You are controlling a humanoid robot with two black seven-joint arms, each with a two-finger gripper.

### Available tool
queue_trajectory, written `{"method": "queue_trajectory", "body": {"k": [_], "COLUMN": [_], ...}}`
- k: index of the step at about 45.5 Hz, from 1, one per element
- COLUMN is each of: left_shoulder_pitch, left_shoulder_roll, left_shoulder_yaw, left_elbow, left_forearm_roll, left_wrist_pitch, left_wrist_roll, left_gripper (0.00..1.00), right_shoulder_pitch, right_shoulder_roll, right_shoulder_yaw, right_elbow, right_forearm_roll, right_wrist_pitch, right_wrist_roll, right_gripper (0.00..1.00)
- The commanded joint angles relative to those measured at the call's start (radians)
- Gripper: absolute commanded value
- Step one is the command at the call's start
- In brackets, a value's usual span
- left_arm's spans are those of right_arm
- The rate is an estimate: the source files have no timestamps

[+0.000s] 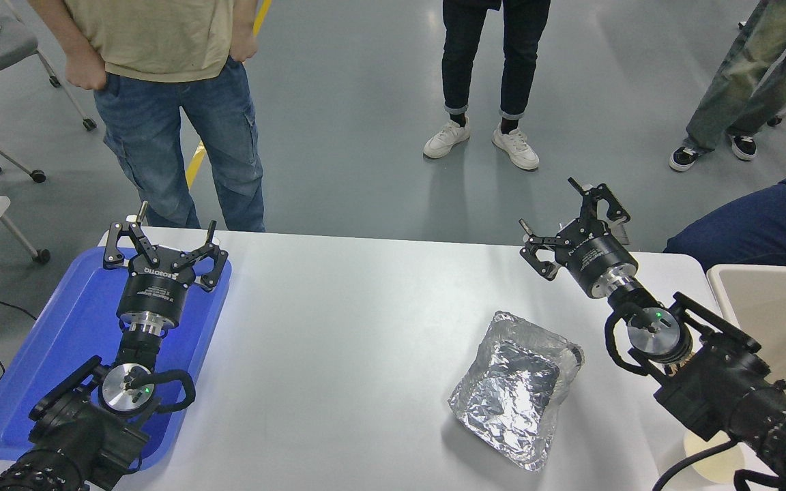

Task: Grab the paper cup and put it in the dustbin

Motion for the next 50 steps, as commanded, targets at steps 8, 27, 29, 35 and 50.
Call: {"method": "queue_trajectory", "body": {"k": [8,27,29,35,50], "left_shoulder_pitch": [0.000,0.000,0.000,0.000,0.000], "left_shoulder_roll": [0.000,0.000,0.000,0.000,0.000], "left_shoulder_yaw": [-0.001,-0.001,-0.001,-0.001,0.000], "left_elbow": [0.000,0.000,0.000,0.000,0.000], "left_forearm_roll": [0.000,0.000,0.000,0.000,0.000], "left_wrist_pitch": [0.000,0.000,0.000,0.000,0.000], "left_wrist_roll": [0.000,-0.001,0.000,0.000,0.000], "left_gripper": [1.00,1.00,1.00,1.00,1.00], "right_shoulder_pitch": [0.162,0.375,0.379,0.414,0.593], "right_shoulder_roll": [-0.213,-0.433,-0.434,-0.444,-0.448], "right_shoulder_yaw": [-0.320,-0.727,-0.728,-0.760,-1.036], "right_elbow": [0.202,0.296,0.300,0.308,0.363], "right_forearm_roll": [-0.170,-0.211,-0.242,-0.289,-0.295], "right_wrist_pitch": [-0.082,-0.105,-0.105,-0.096,-0.052], "right_wrist_roll": [-0.004,-0.030,-0.035,-0.038,-0.037], "right_gripper": [1.00,1.00,1.00,1.00,1.00]}}
